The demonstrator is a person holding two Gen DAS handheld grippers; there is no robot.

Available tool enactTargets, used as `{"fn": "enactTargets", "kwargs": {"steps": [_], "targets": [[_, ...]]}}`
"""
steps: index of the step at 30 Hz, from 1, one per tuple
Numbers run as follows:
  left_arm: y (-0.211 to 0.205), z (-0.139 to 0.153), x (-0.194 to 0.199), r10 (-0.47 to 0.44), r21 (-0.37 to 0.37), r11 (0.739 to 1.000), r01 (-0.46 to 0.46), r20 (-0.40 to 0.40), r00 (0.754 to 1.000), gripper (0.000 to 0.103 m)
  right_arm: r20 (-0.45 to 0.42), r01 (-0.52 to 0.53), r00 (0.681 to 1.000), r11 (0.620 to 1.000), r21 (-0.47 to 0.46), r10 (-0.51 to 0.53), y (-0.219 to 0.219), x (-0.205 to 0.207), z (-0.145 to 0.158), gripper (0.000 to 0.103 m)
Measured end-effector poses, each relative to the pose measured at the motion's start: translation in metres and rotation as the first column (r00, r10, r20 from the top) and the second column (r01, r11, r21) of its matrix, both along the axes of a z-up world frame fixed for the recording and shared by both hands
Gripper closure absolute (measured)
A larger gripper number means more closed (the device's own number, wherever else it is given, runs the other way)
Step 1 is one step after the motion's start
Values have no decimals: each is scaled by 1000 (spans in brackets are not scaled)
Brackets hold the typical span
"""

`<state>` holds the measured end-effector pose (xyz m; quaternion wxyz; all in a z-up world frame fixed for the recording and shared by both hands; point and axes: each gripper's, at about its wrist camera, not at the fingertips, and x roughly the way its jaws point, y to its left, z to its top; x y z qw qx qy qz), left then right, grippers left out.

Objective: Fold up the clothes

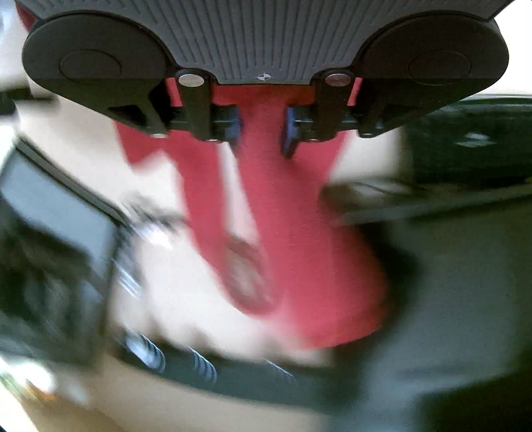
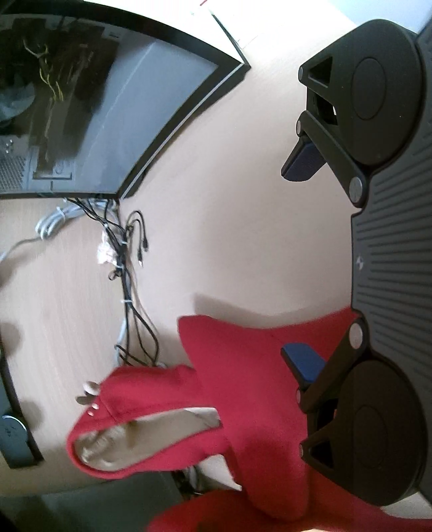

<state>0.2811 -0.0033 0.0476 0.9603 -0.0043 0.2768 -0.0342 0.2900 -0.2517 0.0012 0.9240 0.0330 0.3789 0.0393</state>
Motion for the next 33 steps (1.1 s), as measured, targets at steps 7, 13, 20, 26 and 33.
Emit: {"fn": "enactTargets", "kwargs": {"steps": [7, 13, 20, 26, 33], "targets": [[-31, -36, -2, -188, 51, 979, 198, -165, 968, 15, 14, -12, 1000, 1000, -10, 13, -2, 13, 2, 0], [-11, -26, -19, -171, 8, 984, 175, -184, 968, 9, 42, -125, 991, 992, -5, 125, 26, 26, 8, 0], [-1, -29, -25, -138, -2, 990, 141, -216, 967, 8, 28, -307, 950, 945, -110, 312, 89, 61, -3, 0], [5, -28, -31, -121, -28, 993, 118, -233, 965, 7, -22, -281, 958, 923, -264, 285, 86, 79, -37, 0], [10, -24, -35, -99, -37, 995, 93, -234, 967, 5, 36, -313, 938, 887, -340, 344, 98, 78, -16, 0]]}}
